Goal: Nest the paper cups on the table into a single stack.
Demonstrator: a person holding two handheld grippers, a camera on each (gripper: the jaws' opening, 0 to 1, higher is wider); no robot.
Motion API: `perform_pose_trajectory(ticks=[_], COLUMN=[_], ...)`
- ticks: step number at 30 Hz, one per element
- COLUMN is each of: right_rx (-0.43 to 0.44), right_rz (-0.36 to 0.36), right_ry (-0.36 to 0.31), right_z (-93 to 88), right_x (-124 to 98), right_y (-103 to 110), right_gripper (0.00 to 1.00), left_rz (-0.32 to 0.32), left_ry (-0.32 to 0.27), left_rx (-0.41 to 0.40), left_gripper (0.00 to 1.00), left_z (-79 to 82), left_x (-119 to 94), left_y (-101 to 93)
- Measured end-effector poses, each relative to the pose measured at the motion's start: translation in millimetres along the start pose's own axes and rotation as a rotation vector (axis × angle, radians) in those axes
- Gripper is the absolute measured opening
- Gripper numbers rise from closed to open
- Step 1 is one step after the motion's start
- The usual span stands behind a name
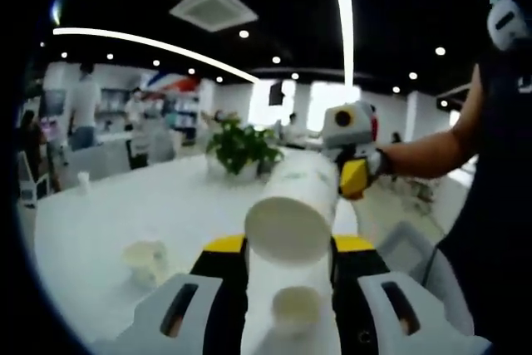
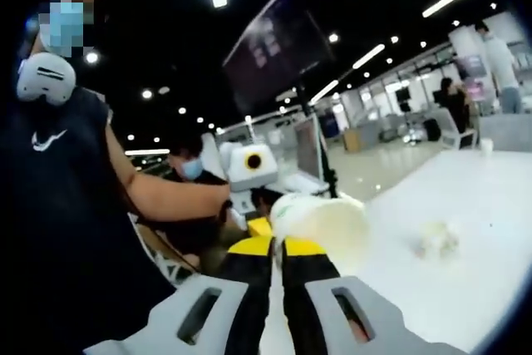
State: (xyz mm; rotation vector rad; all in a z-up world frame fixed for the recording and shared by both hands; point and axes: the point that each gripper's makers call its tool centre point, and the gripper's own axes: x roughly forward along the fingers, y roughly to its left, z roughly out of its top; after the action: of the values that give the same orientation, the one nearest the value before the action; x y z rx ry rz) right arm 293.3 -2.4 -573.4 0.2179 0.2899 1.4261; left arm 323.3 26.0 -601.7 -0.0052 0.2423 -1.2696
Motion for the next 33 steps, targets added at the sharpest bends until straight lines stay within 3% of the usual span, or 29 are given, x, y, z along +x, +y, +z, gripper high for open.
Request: perform_pose_trajectory(ticks=[4,10,14,17,23,27,33], right_rx=[-0.015,-0.053,-0.101,-0.152,-0.223,-0.251,-0.298], right_rz=[0.006,-0.041,-0.086,-0.118,-0.144,-0.167,-0.206], right_ry=[0.014,0.056,0.092,0.126,0.188,0.254,0.332], right_z=[1.0,6.1,13.0,18.3,29.2,33.9,40.3], right_x=[1.4,1.0,-2.0,-4.6,-8.0,-10.0,-13.1], right_y=[3.0,-0.5,-6.3,-8.7,-3.6,-5.3,-11.7], right_gripper=[0.0,0.0,0.0,0.0,0.0,0.0,0.0], left_rz=[0.001,0.035,0.092,0.169,0.249,0.3,0.369], left_ry=[0.001,-0.006,0.01,0.053,0.017,0.051,0.063], left_rx=[0.003,-0.007,-0.003,0.044,0.039,0.027,0.02], left_gripper=[0.36,0.41,0.57,0.65,0.88,0.93,0.95], left_z=[0.2,5.8,5.1,-4.1,-11.6,-24.8,-32.4], left_x=[0.5,-1.3,-4.4,-11.4,-26.8,-39.1,-53.9], left_y=[0.3,6.4,16.1,26.8,31.6,37.7,47.5])
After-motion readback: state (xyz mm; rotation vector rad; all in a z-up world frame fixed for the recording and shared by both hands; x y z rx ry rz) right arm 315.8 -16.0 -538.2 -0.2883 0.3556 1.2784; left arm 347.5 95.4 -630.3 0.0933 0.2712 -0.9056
